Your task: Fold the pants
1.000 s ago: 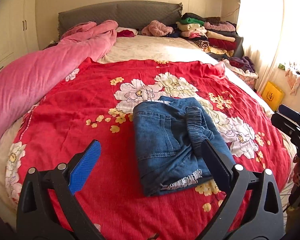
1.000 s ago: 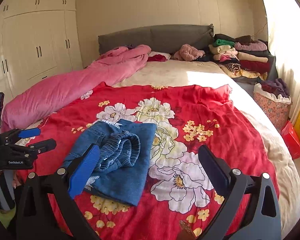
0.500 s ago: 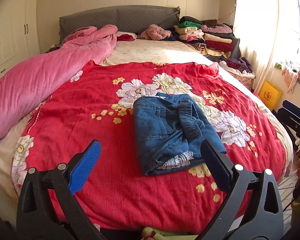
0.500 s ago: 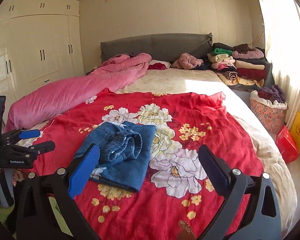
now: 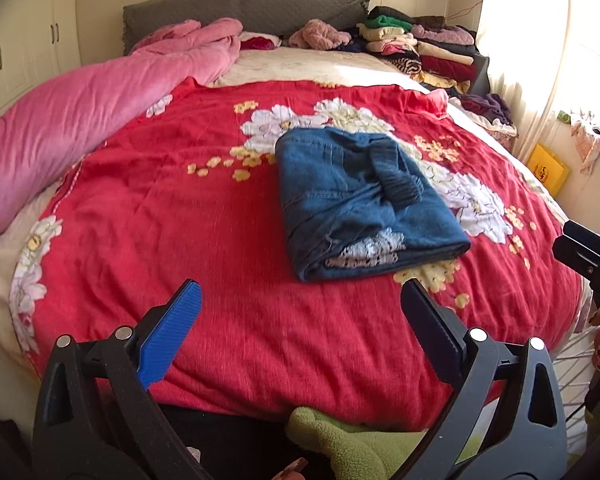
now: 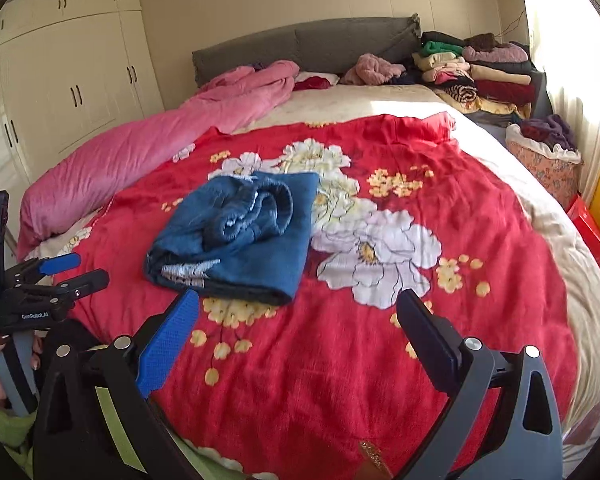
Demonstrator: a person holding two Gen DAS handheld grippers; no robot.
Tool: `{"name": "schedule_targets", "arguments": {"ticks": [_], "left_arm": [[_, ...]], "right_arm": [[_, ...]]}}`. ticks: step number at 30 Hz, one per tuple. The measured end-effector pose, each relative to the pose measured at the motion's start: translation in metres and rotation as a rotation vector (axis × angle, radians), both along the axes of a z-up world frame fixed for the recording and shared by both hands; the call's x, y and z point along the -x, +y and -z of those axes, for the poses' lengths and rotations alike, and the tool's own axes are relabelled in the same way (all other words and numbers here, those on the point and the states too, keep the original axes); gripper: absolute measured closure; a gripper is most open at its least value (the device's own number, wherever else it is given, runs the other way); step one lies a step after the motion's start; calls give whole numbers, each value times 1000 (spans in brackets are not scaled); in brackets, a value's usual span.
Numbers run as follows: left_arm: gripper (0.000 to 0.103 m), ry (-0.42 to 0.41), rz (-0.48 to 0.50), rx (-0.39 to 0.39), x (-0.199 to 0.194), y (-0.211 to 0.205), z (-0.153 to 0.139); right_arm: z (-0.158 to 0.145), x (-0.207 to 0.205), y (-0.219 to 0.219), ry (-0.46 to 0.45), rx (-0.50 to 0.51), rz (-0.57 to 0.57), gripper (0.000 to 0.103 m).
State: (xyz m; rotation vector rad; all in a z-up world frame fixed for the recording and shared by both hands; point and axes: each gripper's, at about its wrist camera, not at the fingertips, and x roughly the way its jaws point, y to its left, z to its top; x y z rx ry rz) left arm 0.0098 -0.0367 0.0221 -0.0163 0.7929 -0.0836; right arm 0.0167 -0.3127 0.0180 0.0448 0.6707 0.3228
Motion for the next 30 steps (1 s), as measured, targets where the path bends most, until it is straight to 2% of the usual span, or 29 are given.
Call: {"name": "schedule_targets", "arguments": {"ticks": [7,30], "left_arm": [[10,31,-13,-3,0,2,11],[10,56,-18,-13,1,2,14]], "right_arm": [[5,-2,5,11,13,3,5],[5,-2,5,9,25,3,5]]}}
